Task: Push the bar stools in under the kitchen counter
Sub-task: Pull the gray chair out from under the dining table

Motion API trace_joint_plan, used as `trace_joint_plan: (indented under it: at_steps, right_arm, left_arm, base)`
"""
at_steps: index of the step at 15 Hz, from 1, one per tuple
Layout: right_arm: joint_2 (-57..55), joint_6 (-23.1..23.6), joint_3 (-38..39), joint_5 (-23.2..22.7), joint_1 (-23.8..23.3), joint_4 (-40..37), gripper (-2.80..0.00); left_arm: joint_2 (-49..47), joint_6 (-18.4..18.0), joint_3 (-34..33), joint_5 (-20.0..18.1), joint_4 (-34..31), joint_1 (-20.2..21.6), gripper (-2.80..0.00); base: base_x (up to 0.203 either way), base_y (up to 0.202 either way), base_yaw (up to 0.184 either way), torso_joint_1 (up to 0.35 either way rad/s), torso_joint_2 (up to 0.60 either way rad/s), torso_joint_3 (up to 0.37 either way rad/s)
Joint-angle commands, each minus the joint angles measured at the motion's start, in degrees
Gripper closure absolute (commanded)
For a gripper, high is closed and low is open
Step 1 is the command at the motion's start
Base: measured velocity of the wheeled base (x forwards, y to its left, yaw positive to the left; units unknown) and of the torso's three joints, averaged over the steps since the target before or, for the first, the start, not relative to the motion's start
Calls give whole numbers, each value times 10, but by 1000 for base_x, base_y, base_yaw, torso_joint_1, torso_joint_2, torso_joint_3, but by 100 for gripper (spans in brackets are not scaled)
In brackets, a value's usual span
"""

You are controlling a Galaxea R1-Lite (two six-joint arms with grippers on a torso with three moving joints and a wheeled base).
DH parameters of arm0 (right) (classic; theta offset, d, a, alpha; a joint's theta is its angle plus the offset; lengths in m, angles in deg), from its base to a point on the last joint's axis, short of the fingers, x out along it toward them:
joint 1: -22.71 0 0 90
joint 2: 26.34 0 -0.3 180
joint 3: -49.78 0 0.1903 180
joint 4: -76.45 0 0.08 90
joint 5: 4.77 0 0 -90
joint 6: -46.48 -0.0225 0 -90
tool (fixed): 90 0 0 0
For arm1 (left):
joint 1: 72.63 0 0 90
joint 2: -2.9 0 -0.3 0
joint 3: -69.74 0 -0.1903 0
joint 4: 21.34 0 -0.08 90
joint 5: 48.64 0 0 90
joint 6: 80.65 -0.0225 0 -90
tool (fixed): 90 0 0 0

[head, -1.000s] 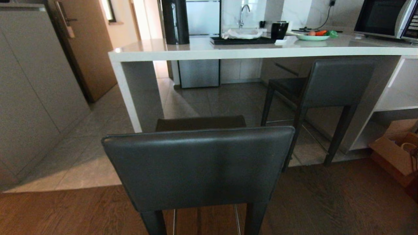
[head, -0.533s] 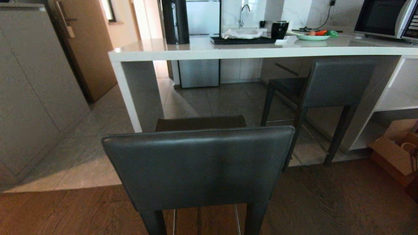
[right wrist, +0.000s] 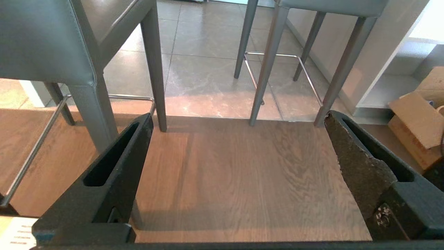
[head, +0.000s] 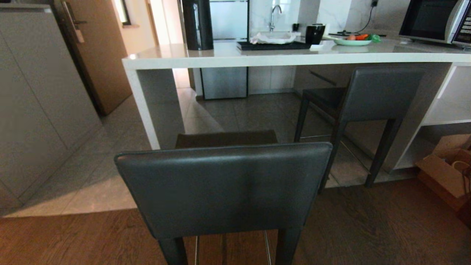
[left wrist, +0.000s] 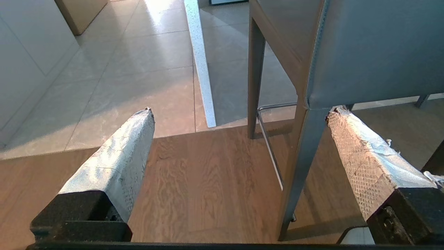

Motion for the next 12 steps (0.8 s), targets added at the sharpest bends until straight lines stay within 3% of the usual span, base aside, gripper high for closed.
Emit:
trace_joint_plan:
  at_steps: [1, 4, 5, 12]
  right_arm:
    - [-1, 0, 0, 1, 0, -1, -280]
    - [-1, 1, 0, 0, 0, -1, -280]
    - [-1, 1, 0, 0, 0, -1, 0]
    - [-1, -26, 0, 0, 0, 0, 0]
  left_arm:
    - [-2, -1, 0, 13, -1, 0, -280]
    - [-2, 27, 0, 24, -1, 0, -280]
    - [-2, 35, 0, 24, -1, 0, -280]
    - [-2, 36, 0, 24, -1, 0, -280]
  base:
    - [0, 0, 0, 0, 0, 0]
    - [0, 0, 0, 0, 0, 0]
    - [0, 0, 0, 0, 0, 0]
    - [0, 0, 0, 0, 0, 0]
